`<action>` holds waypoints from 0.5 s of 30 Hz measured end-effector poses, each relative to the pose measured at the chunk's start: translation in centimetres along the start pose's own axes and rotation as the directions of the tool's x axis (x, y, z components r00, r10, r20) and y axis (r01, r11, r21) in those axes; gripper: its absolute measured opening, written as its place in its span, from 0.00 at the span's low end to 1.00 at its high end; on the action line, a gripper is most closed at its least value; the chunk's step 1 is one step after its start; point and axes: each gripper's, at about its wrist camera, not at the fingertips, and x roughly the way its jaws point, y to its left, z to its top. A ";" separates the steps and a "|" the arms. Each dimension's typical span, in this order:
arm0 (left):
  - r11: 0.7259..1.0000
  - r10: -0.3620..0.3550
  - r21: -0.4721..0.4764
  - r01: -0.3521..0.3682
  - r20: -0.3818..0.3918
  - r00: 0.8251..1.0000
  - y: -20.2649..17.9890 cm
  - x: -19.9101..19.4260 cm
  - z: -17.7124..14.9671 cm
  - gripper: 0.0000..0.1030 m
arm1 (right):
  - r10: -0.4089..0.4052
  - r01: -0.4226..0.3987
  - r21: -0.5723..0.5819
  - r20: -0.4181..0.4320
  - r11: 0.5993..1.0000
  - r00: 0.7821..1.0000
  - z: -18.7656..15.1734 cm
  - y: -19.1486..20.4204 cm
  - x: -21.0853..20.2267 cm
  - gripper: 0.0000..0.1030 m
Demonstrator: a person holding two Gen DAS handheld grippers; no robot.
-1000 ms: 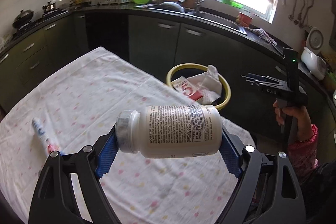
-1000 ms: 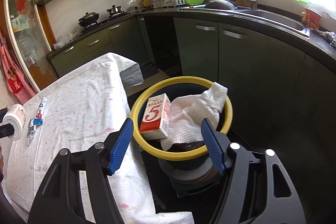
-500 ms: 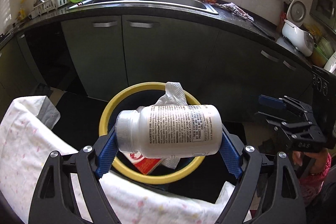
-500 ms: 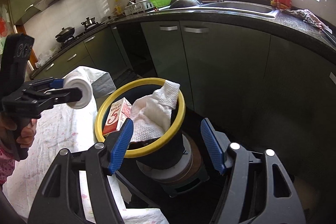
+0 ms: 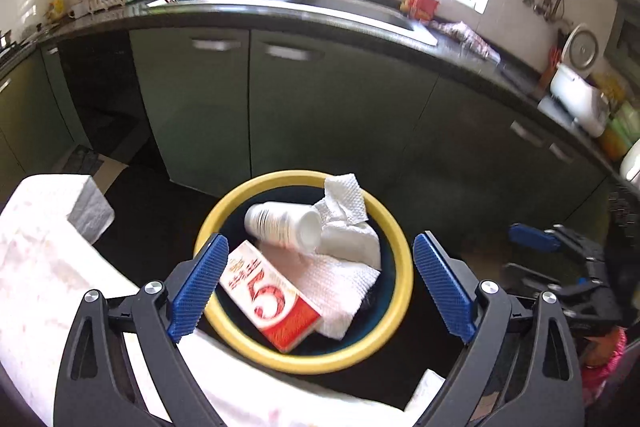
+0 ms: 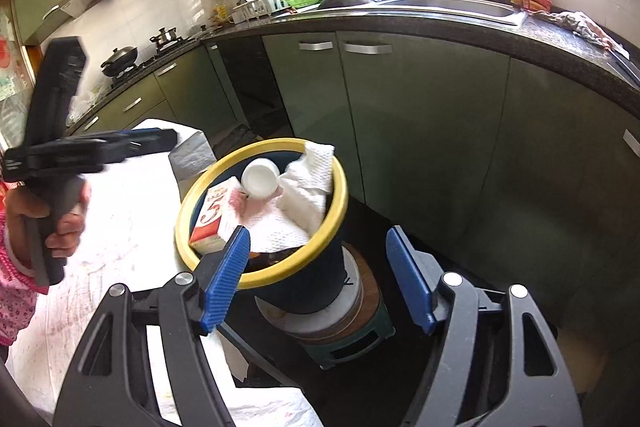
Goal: Collect trash
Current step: 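Grasp the white-and-blue drink pouch with the right tool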
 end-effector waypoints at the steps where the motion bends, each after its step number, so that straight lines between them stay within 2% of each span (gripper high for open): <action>1: 1.000 0.008 -0.014 -0.008 0.026 1.000 0.4 -1.7 -0.6 0.91 | 0.006 -0.006 -0.007 -0.002 1.000 1.000 -0.1 0.3 0.1 0.65; 5: 0.994 0.070 -0.095 -0.058 0.122 0.990 2.4 -9.0 -4.7 0.93 | 0.029 -0.029 -0.040 -0.017 0.999 0.999 -0.4 1.9 0.4 0.65; 10: 0.956 0.214 -0.242 -0.165 0.189 0.958 6.0 -17.1 -11.5 0.94 | 0.057 -0.060 -0.093 -0.042 0.994 0.997 -0.4 4.6 1.0 0.65; 13: 0.903 0.359 -0.317 -0.289 0.191 0.914 8.1 -21.6 -15.9 0.94 | 0.087 -0.095 -0.134 -0.061 0.986 0.994 -0.4 6.9 1.6 0.65; 15: 0.859 0.442 -0.366 -0.358 0.177 0.879 9.5 -24.2 -18.7 0.95 | 0.110 -0.121 -0.166 -0.074 0.979 0.991 -0.4 8.8 2.0 0.65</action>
